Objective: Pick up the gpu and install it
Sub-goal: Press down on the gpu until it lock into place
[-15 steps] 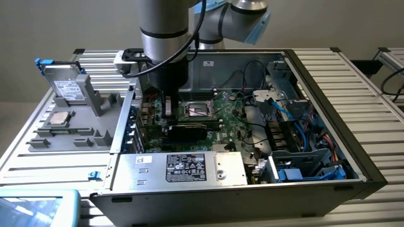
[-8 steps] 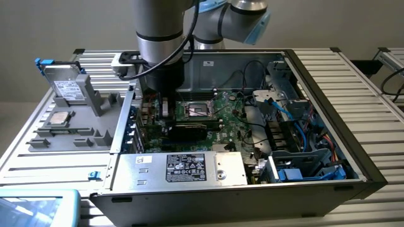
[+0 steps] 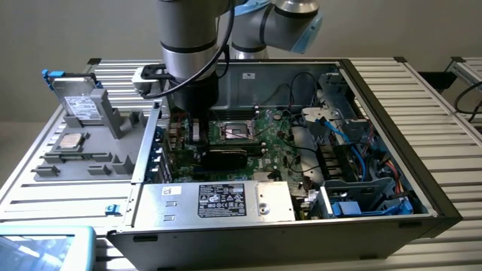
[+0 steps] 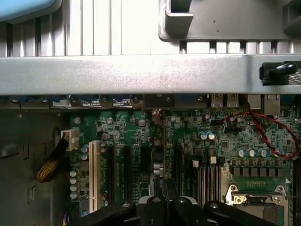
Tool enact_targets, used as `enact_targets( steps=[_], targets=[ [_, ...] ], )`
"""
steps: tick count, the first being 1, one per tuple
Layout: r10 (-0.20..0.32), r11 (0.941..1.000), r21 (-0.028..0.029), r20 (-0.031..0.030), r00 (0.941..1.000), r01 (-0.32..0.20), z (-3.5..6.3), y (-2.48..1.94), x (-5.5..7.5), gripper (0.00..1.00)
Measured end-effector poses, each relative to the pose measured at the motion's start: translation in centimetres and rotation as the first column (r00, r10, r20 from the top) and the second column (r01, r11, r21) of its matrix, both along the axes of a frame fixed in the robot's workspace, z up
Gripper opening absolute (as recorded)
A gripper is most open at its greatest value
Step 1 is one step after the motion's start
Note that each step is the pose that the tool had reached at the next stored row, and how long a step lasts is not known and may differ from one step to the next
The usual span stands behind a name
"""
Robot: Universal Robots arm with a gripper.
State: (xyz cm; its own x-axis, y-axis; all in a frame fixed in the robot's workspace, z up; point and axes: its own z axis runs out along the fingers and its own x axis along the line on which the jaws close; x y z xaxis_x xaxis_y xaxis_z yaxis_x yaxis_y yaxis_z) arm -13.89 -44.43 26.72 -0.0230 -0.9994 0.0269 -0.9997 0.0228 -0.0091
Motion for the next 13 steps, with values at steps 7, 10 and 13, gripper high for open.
enact_targets(
  steps=[7,10,13],
  targets=[
    [-0.006,1.0000,-0.0037,-0.0047,1.0000,0.006,1.73,-0.03,1.7,0.12],
    [-0.006,1.0000,-0.0037,-0.0090,0.9999,0.006,1.71,-0.03,2.8,0.12],
    [-0.006,1.0000,-0.0040,-0.0116,0.9999,0.006,1.54,-0.25,3.2,0.12]
  ],
)
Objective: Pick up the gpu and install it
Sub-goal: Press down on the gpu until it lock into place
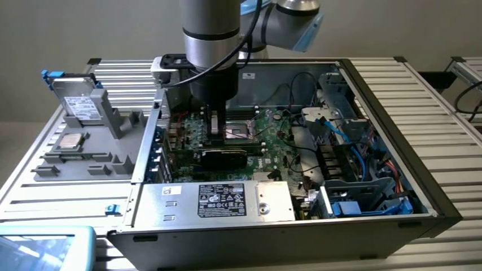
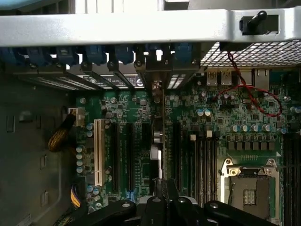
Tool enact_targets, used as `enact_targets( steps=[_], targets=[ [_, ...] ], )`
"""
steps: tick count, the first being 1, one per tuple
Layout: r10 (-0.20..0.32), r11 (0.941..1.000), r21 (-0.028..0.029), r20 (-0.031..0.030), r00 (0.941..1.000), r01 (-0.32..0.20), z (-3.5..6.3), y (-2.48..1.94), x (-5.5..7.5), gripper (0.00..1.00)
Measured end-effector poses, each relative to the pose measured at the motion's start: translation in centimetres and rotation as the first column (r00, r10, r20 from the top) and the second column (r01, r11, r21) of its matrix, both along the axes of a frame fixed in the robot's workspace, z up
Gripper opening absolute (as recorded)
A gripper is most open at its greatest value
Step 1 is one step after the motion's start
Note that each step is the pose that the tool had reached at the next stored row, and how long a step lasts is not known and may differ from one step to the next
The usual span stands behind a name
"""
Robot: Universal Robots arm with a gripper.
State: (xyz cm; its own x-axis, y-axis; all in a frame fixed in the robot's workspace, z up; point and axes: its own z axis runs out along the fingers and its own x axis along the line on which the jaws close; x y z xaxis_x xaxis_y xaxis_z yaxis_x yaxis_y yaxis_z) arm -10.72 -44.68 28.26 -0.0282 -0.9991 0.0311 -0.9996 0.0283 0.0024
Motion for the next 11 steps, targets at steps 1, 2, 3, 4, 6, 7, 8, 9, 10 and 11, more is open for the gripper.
enact_targets(
  steps=[1,2,3,4,6,7,8,9,10,11],
  targets=[
    [0.000,1.0000,0.0003,0.0000,1.0000,0.000,-0.12,-0.07,0.1,0.12],
    [0.000,1.0000,0.0003,-0.0004,1.0000,0.000,-0.24,-0.16,0.2,0.12],
    [0.000,1.0000,0.0004,-0.0022,1.0000,0.000,-0.39,-0.21,0.2,0.12],
    [0.000,1.0000,0.0003,-0.0048,1.0000,0.000,-0.50,-0.22,0.2,0.12],
    [-0.001,1.0000,0.0013,-0.0146,0.9999,0.001,-0.66,-0.22,0.2,0.12],
    [-0.001,1.0000,0.0022,-0.0172,0.9999,0.001,-0.77,-0.22,0.2,0.12],
    [-0.001,1.0000,0.0030,-0.0191,0.9998,0.001,-0.90,-0.22,0.2,0.12],
    [-0.001,1.0000,0.0044,-0.0201,0.9998,0.001,-1.02,-0.22,0.2,0.12],
    [0.000,1.0000,0.0070,-0.0204,0.9998,0.001,-1.15,-0.22,0.2,0.12],
    [0.000,1.0000,0.0097,-0.0208,0.9998,0.001,-1.29,-0.22,0.2,0.12]
  ],
)
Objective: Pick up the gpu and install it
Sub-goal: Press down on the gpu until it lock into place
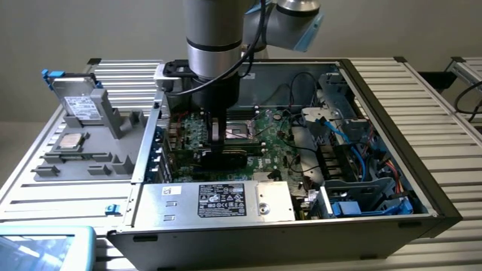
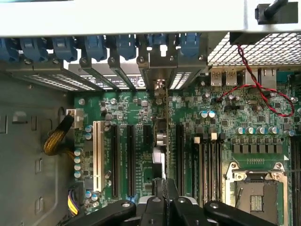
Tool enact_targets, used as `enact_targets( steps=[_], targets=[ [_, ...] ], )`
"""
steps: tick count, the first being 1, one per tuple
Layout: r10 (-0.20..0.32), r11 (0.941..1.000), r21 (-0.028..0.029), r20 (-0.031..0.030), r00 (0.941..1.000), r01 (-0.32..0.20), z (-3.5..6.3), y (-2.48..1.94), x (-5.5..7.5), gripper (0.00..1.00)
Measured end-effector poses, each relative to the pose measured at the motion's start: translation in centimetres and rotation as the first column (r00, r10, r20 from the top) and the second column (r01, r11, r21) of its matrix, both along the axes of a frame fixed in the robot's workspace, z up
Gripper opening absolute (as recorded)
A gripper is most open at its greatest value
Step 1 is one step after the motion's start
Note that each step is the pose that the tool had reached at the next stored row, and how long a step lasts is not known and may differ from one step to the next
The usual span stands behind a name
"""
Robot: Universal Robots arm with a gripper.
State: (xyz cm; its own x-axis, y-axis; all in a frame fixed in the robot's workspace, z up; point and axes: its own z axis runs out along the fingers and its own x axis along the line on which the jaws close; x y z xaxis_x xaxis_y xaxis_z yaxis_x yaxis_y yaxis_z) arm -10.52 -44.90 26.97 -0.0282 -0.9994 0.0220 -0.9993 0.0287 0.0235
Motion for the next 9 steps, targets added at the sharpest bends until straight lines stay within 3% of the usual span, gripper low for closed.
enact_targets(
  steps=[2,6,7,9],
  targets=[
    [0.000,1.0000,0.0043,-0.0002,1.0000,0.000,-0.31,0.00,0.0,0.12],
    [0.000,1.0000,0.0050,-0.0023,1.0000,0.000,-0.58,-0.01,0.0,0.12],
    [0.000,1.0000,0.0073,-0.0027,1.0000,0.000,-0.31,0.02,0.0,0.12],
    [0.000,1.0000,0.0058,-0.0056,1.0000,0.000,0.66,-0.01,0.0,0.12]
  ],
)
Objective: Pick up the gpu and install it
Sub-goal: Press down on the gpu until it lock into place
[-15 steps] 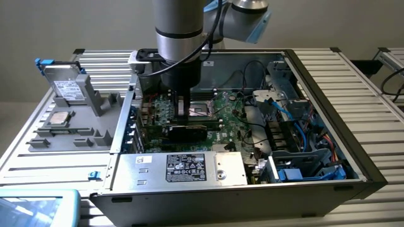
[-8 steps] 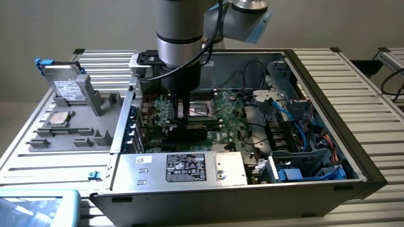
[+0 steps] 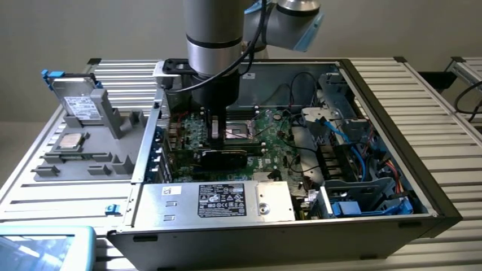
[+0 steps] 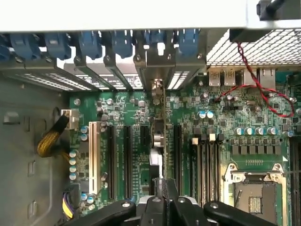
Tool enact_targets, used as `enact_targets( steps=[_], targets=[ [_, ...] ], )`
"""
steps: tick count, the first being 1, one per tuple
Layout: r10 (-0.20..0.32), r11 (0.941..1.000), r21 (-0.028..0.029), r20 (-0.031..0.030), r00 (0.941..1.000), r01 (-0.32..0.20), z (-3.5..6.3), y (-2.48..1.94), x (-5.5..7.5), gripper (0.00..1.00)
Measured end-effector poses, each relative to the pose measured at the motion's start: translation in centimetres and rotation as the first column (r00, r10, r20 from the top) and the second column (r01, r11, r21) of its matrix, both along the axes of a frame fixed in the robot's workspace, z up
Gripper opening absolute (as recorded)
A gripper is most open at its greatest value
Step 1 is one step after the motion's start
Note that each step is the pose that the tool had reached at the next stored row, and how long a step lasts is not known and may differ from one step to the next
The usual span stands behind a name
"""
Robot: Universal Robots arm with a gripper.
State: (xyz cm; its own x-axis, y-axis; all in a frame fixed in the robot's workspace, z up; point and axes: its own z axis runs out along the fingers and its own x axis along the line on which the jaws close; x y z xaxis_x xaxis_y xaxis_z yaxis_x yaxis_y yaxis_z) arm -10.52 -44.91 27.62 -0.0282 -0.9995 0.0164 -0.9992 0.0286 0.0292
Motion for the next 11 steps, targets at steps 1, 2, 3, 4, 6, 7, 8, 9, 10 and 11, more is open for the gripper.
enact_targets(
  steps=[1,2,3,4,6,7,8,9,10,11],
  targets=[
    [0.000,1.0000,0.0001,-0.0017,1.0000,0.000,0.39,0.00,0.01,0.12],
    [0.000,1.0000,0.0002,-0.0042,1.0000,0.000,0.67,0.00,0.01,0.12],
    [0.000,1.0000,-0.0001,-0.0075,1.0000,0.000,0.82,-0.01,0.01,0.12],
    [0.000,1.0000,0.0001,-0.0084,1.0000,0.000,0.85,0.00,0.00,0.12],
    [0.000,1.0000,0.0001,-0.0084,1.0000,0.000,0.85,0.00,0.00,0.12],
    [0.000,1.0000,0.0001,-0.0085,1.0000,0.000,0.85,0.00,0.00,0.12],
    [0.000,1.0000,0.0001,-0.0085,1.0000,0.000,0.85,-0.01,0.00,0.12],
    [0.000,1.0000,0.0000,-0.0085,1.0000,0.000,0.85,-0.01,0.00,0.12],
    [0.000,1.0000,0.0000,-0.0085,1.0000,0.000,0.85,-0.01,0.00,0.12],
    [0.000,1.0000,0.0000,-0.0085,1.0000,0.000,0.85,-0.01,0.00,0.12]
  ],
)
